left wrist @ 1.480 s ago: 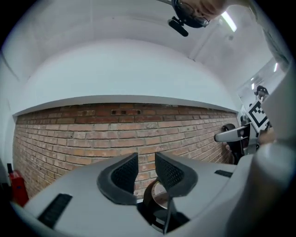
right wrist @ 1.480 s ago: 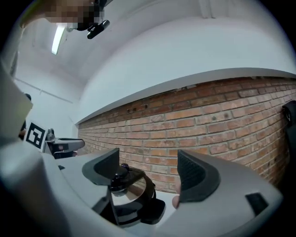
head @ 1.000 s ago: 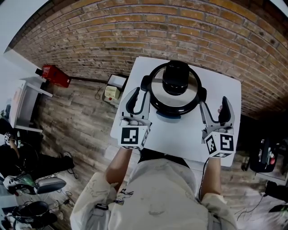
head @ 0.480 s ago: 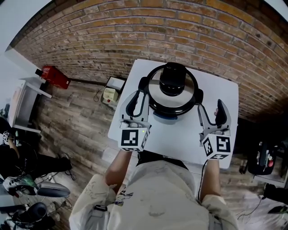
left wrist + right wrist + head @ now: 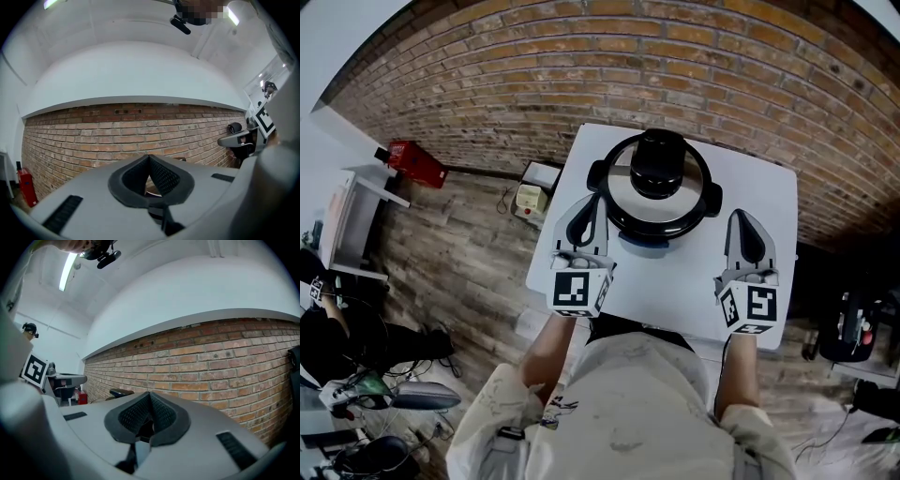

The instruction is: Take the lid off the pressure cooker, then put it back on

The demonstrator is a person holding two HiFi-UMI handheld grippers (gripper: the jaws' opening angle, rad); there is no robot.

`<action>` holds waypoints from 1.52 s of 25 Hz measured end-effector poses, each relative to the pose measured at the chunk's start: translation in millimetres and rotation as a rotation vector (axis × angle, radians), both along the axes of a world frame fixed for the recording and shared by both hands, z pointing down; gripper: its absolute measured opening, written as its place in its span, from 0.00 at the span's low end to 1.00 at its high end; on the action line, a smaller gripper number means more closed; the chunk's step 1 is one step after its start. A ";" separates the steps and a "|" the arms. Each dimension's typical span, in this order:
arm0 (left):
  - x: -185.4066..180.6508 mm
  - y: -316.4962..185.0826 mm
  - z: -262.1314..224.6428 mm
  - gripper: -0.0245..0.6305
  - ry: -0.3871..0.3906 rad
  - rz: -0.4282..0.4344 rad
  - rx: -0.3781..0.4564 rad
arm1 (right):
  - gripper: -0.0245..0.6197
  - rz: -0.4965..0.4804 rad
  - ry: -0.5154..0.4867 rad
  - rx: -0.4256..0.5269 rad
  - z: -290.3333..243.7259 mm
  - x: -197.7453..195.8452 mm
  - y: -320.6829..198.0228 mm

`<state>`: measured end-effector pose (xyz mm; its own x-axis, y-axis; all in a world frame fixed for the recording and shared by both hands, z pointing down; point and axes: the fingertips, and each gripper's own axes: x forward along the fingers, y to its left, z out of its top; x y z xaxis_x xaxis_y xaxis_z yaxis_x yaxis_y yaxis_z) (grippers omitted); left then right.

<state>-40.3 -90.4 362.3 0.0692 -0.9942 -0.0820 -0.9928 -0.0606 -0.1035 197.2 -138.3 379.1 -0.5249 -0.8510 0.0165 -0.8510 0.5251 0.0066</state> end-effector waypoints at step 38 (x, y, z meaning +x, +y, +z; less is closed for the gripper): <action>3.0 5.3 2.6 0.06 -0.010 -0.008 0.000 | 0.06 -0.014 0.033 -0.009 3.7 -3.1 2.2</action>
<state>-37.3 -85.1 364.9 0.0621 -0.9948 -0.0810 -0.9922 -0.0527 -0.1130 194.1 -136.1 382.8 -0.5362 -0.8431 0.0415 -0.8428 0.5375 0.0294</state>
